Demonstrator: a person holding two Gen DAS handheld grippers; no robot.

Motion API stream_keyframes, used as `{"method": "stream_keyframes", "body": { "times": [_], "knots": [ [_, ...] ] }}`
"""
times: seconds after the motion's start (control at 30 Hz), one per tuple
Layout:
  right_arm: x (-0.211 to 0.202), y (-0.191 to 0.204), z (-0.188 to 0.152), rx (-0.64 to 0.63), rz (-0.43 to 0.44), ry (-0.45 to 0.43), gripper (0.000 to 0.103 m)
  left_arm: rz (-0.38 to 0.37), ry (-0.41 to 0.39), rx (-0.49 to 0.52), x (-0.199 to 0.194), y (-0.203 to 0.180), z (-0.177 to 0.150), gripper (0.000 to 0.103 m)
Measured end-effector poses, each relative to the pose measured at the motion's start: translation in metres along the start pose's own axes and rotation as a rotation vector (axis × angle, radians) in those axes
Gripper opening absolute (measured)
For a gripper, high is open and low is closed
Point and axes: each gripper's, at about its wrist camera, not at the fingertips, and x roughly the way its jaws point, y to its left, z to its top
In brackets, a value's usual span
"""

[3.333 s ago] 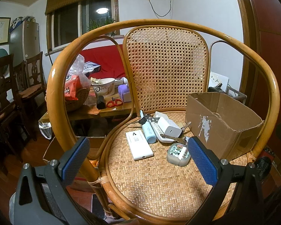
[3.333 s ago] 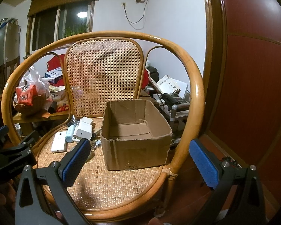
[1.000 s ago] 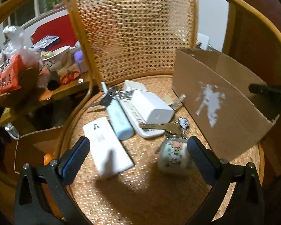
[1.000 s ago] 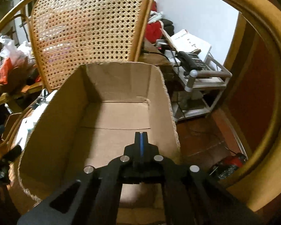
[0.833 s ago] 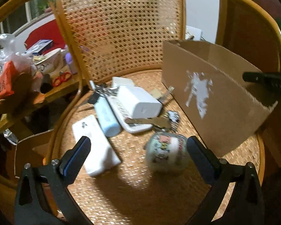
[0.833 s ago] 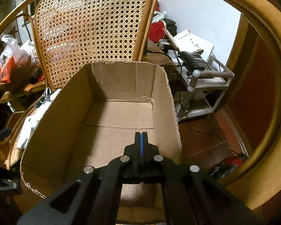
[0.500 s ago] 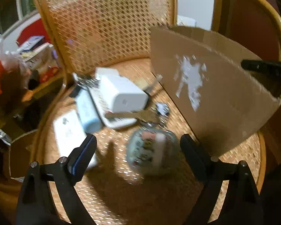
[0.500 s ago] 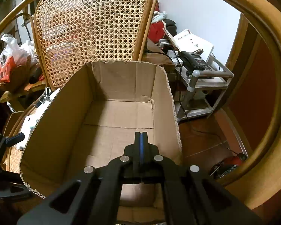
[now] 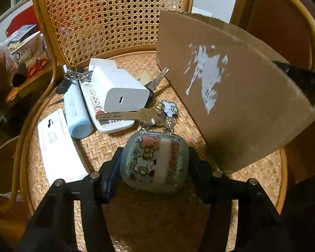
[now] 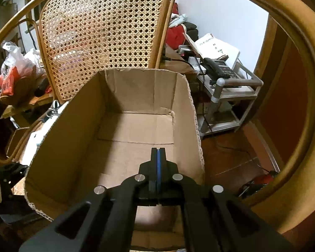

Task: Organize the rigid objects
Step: 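Grasp the glass cartoon keychain charm with the left gripper, then lift the charm with the left gripper and carry it toward the box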

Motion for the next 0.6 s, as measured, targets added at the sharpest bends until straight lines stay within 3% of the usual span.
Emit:
{"method": "stream_keyframes", "body": {
  "times": [0.17, 0.33, 0.6],
  "knots": [
    [-0.003, 0.007, 0.000, -0.001, 0.075, -0.014, 0.001, -0.007, -0.059, -0.027, -0.020, 0.002, 0.011, 0.057],
    [-0.005, 0.012, -0.003, -0.024, 0.080, -0.022, 0.001, 0.009, -0.147, -0.021, -0.047, -0.001, 0.026, 0.057],
    [-0.016, 0.009, -0.007, -0.011, 0.157, -0.040, 0.001, -0.023, -0.171, -0.025, -0.062, -0.009, 0.027, 0.057]
  ]
}}
